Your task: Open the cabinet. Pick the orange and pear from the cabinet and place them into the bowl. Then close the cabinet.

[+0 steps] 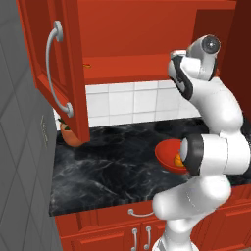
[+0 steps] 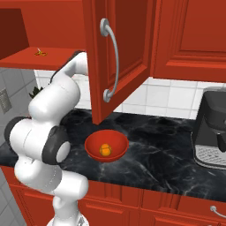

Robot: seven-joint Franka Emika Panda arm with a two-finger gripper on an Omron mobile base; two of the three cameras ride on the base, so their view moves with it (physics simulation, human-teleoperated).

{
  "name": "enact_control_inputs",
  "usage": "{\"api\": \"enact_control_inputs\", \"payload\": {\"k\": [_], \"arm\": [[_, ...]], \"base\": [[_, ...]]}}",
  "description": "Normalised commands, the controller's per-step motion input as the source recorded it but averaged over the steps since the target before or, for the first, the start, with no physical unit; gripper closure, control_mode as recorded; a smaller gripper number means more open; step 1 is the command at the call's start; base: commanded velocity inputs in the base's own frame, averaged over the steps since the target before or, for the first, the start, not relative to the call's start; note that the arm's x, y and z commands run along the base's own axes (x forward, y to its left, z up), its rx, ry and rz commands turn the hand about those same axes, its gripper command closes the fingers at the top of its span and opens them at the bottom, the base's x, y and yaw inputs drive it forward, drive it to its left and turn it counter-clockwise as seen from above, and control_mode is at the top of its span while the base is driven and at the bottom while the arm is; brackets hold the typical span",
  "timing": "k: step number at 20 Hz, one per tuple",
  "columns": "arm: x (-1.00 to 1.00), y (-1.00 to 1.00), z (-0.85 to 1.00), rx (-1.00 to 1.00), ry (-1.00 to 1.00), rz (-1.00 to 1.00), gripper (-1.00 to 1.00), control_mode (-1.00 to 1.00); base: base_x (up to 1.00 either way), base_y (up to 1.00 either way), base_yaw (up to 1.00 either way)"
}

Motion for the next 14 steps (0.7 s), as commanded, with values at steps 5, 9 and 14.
{"api": "enact_control_inputs", "payload": {"k": [5, 9, 14], "arm": [[-1.00, 0.83, 0.28, -0.16, -0.11, 0.03, 1.00, -1.00], [-1.00, 0.99, 0.46, -0.20, -0.01, 0.06, 1.00, -1.00], [-1.00, 0.68, 0.37, -0.18, 0.00, 0.02, 1.00, -1.00]], "base": [[0.00, 0.00, 0.00], [0.00, 0.00, 0.00], [0.00, 0.00, 0.00]]}}
